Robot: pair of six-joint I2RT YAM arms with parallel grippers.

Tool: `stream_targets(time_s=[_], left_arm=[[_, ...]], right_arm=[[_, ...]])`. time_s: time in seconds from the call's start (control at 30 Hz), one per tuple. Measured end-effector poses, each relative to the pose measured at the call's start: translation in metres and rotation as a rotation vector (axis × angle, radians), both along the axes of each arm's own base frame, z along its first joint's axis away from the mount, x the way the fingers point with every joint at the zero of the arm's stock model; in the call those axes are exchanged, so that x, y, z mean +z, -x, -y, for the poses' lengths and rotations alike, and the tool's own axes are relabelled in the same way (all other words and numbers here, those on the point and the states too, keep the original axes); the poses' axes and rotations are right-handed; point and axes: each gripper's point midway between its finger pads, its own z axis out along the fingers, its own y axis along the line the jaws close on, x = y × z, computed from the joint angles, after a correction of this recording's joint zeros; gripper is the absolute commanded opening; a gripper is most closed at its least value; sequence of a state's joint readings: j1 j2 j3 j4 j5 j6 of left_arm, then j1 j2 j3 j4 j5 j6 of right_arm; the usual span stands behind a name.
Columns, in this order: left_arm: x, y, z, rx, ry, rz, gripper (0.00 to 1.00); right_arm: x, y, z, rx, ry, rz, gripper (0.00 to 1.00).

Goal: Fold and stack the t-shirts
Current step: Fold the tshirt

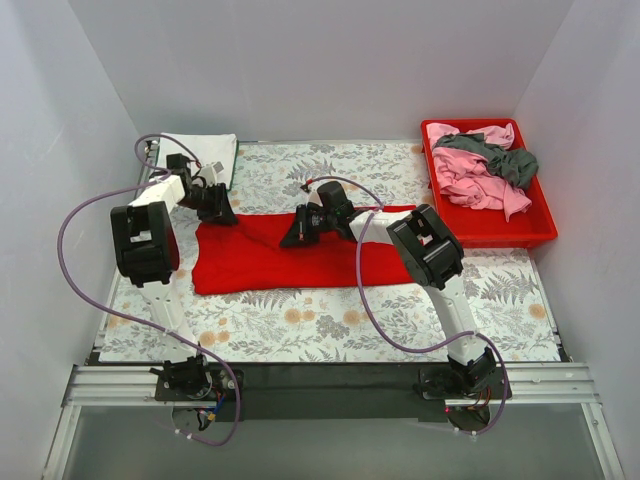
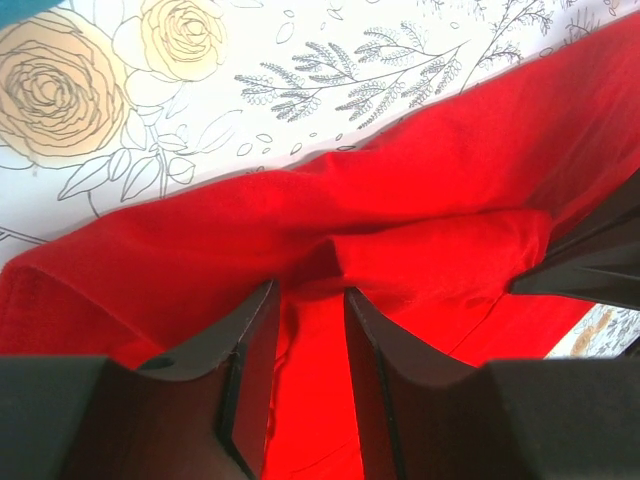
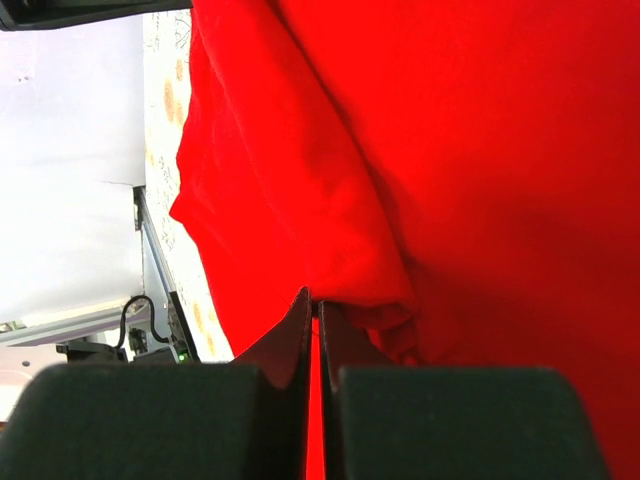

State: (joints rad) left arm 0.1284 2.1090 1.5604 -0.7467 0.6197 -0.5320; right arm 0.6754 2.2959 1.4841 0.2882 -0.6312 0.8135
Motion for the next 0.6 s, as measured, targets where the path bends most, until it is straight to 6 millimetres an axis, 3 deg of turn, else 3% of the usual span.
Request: stream_targets(time_s=[0.27,0.5,0.6], left_arm=[[0.0011,0.0013,0.0049,-0.014,0.014,0.0,0.24],[0.0007,0.0028,0.0051,-0.018,0.015,-0.005,0.02],[0.0018,0.0034,0.0046,-0.02,0.011,-0.008,0.0]], right_arm=[[0.0,-0.0002,0.0,-0.002,0.0,-0.003,0.01],[0.0,-0.0005,0.0003,-0.002,0.0,-0.003,0.01],[0.0001,-0.0005,0.0003,-0.002,0.0,-0.003,0.01]])
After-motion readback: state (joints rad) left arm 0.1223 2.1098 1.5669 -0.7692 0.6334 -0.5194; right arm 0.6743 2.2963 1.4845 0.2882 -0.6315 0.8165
